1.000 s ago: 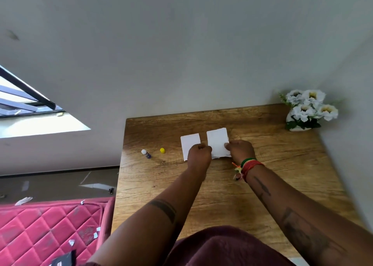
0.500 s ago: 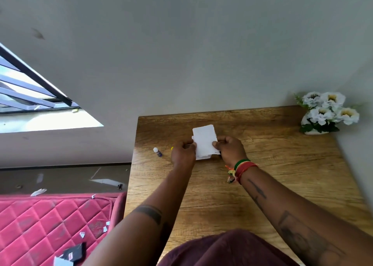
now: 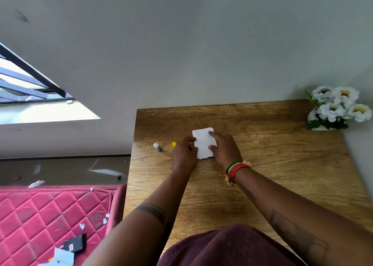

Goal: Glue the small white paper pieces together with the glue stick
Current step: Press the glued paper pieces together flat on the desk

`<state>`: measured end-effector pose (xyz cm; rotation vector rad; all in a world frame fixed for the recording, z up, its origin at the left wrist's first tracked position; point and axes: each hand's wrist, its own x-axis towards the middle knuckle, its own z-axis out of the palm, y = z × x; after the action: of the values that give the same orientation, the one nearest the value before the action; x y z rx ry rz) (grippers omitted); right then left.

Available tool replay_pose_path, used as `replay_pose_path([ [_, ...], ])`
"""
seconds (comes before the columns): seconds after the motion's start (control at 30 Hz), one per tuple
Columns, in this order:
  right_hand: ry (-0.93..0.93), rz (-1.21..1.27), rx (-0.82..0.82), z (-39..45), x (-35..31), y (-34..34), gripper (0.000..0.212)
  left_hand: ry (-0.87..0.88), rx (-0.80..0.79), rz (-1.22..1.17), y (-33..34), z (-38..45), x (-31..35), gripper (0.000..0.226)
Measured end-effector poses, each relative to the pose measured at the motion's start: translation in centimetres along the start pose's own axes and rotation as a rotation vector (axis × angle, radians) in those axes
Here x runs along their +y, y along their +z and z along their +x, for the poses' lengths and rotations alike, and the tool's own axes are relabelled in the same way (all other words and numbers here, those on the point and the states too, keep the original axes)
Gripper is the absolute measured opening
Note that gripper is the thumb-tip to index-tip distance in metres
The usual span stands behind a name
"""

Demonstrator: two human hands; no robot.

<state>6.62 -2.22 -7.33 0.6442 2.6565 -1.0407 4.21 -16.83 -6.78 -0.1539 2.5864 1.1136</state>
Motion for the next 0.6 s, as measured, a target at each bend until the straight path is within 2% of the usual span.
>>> replay_pose_path([
  [0.23, -0.024, -0.155, -0.04, 0.3, 0.1, 0.2, 0.058, 0.119, -0.059, 0.165, 0.3, 0.6, 0.0, 0.043],
  [0.37, -0.098, -0.317, -0.154, 1.0, 0.0, -0.3, 0.061, 0.171, -0.134, 0.285, 0.4, 1.2, -0.2, 0.051],
  [0.5, -0.134, -0.508, -0.256, 1.5, -0.2, -1.2, 0.07, 0.247, -0.277, 0.449, 0.2, 1.8, -0.2, 0.062],
  [0.6, -0.112, -0.504, -0.293, 1.7, -0.8, -1.9, 0.078, 0.232, -0.382, 0.628, -0.3, 2.2, 0.8, 0.08],
])
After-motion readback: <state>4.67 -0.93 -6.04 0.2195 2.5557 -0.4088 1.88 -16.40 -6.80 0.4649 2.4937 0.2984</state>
